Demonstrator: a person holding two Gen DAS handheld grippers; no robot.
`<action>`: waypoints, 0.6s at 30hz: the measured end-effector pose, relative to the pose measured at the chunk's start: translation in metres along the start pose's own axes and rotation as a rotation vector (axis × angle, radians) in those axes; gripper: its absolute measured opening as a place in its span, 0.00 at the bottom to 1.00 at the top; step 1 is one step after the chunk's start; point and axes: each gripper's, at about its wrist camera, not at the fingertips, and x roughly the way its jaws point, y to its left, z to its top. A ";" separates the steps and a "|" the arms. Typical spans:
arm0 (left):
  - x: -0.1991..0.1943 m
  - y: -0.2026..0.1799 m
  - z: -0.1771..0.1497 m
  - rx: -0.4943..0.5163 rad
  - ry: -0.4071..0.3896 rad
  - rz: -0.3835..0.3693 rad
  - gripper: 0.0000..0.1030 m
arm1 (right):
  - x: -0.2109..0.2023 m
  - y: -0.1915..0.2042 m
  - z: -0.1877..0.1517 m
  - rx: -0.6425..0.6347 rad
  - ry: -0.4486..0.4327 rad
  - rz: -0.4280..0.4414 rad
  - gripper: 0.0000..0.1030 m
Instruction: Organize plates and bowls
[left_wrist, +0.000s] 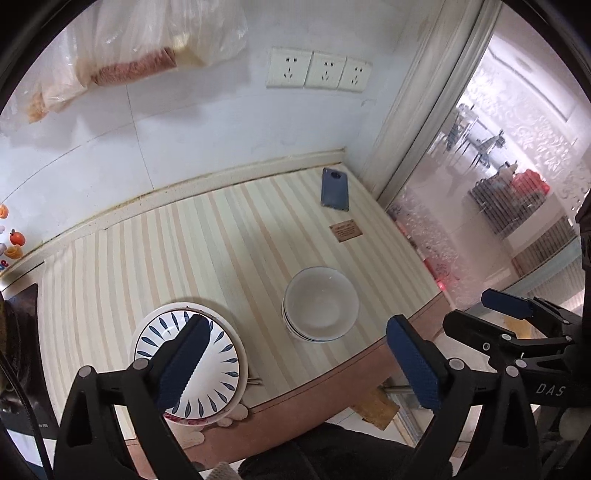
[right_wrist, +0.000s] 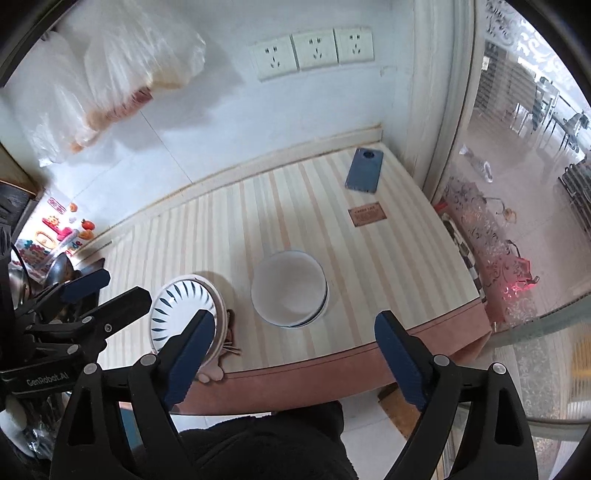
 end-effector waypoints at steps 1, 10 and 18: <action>-0.002 0.000 0.000 -0.001 0.000 -0.010 0.95 | -0.004 0.001 -0.001 0.002 -0.005 0.002 0.88; -0.003 0.008 0.000 -0.049 -0.005 -0.073 0.95 | -0.002 -0.008 0.001 0.046 0.002 0.077 0.92; 0.089 0.039 0.007 -0.166 0.130 -0.112 0.95 | 0.094 -0.045 0.006 0.195 0.164 0.226 0.92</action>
